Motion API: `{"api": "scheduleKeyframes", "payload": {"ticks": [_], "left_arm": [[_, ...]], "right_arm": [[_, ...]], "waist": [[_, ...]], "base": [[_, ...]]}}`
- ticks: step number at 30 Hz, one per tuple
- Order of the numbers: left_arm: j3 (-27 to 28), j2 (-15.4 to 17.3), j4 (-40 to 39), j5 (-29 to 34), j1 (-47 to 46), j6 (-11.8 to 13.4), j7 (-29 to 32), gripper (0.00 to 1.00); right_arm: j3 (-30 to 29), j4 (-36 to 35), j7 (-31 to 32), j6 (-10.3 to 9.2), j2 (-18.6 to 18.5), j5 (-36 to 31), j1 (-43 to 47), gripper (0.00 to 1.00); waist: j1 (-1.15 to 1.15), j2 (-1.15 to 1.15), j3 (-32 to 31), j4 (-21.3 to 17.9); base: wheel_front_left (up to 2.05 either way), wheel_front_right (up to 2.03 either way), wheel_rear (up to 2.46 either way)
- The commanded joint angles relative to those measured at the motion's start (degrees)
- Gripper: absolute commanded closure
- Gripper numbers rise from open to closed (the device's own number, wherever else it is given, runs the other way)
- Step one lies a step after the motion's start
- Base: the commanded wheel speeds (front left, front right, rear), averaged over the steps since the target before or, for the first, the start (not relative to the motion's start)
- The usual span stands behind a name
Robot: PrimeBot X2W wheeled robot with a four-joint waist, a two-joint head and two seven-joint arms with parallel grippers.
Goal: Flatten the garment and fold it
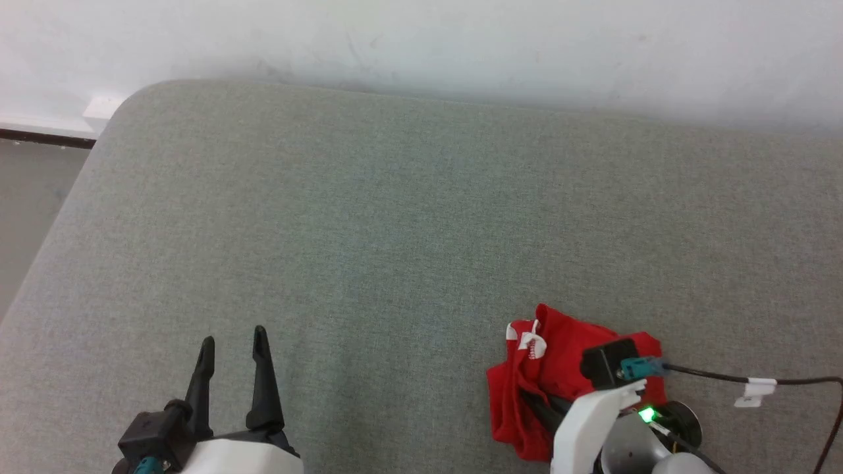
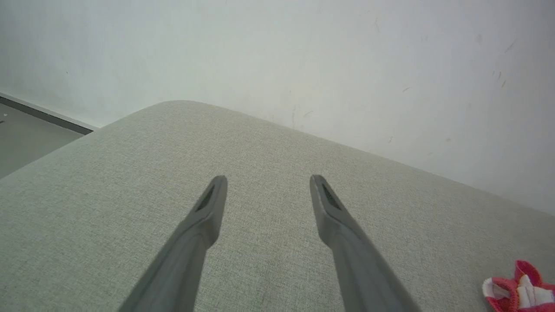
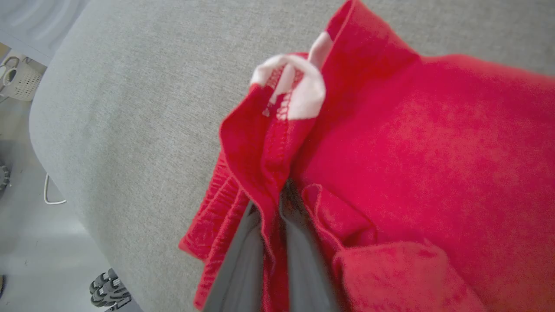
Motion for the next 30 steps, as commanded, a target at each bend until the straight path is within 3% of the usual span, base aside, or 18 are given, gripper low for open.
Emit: {"api": "scheduleKeyframes", "payload": {"ticks": [1, 2, 3, 4, 10, 17, 22, 23, 30], "left_arm": [[-0.2, -0.1, 0.3, -0.2, -1.0, -0.6, 0.0, 0.0], [-0.2, -0.1, 0.4, -0.3, -1.1, -0.6, 0.0, 0.0], [-0.3, -0.2, 0.5, -0.3, -1.3, -0.7, 0.0, 0.0], [-0.4, -0.2, 0.6, -0.3, -1.3, -0.7, 0.0, 0.0], [-0.3, -0.3, 1.2, -0.6, -1.1, -0.6, -0.1, 0.0], [-0.1, -0.2, 1.0, -0.9, -0.3, -0.3, -0.1, 0.0], [-0.1, -0.1, 0.7, -0.9, 0.0, -0.1, -0.1, 0.0], [-0.1, -0.1, 0.6, -0.9, 0.0, -0.1, -0.1, 0.0], [-0.3, 0.1, 0.1, -1.0, -0.3, -0.3, -0.1, 0.0]], "right_arm": [[1.0, 2.1, -0.6, -0.05, 0.0, -0.3, -1.6, 1.0], [1.4, 3.3, -0.8, -0.05, 0.0, -0.2, -2.1, 0.76], [1.9, 4.2, -0.8, -0.05, 0.0, -0.2, -2.5, 0.25], [2.4, 4.9, -0.8, -0.05, 0.0, 0.0, -3.0, 0.0], [4.5, 3.7, 1.3, -0.05, 0.0, 1.0, -4.3, 0.0], [3.9, -7.0, 4.0, -0.05, 0.0, 2.8, -3.1, 0.0], [-0.5, -14.7, 4.0, -0.05, 0.0, 1.8, -0.8, 0.0], [-3.8, -17.9, 3.3, -0.05, 0.0, 0.0, 0.3, 0.0], [-14.1, -21.9, 1.2, -0.05, 0.0, -4.0, 5.0, 0.0]], "waist": [[0.0, 0.0, 0.2, 0.2], [0.0, 0.0, 0.2, 0.2], [0.0, 0.0, 0.2, 0.3], [0.0, 0.0, 0.1, 0.3], [0.0, 0.0, -0.5, -0.2], [0.0, 0.0, -1.5, -1.8], [0.0, 0.0, -1.6, -2.7], [0.0, 0.0, -1.5, -3.0], [0.0, 0.0, -0.3, -3.3]], "base": [[0.0, 0.0, 0.0], [0.0, 0.0, 0.0], [0.0, 0.0, 0.0], [0.0, 0.0, 0.0], [0.0, 0.0, 0.0], [0.0, 0.0, 0.0], [0.0, 0.0, 0.0], [0.0, 0.0, 0.0], [0.0, 0.0, 0.0]]}}
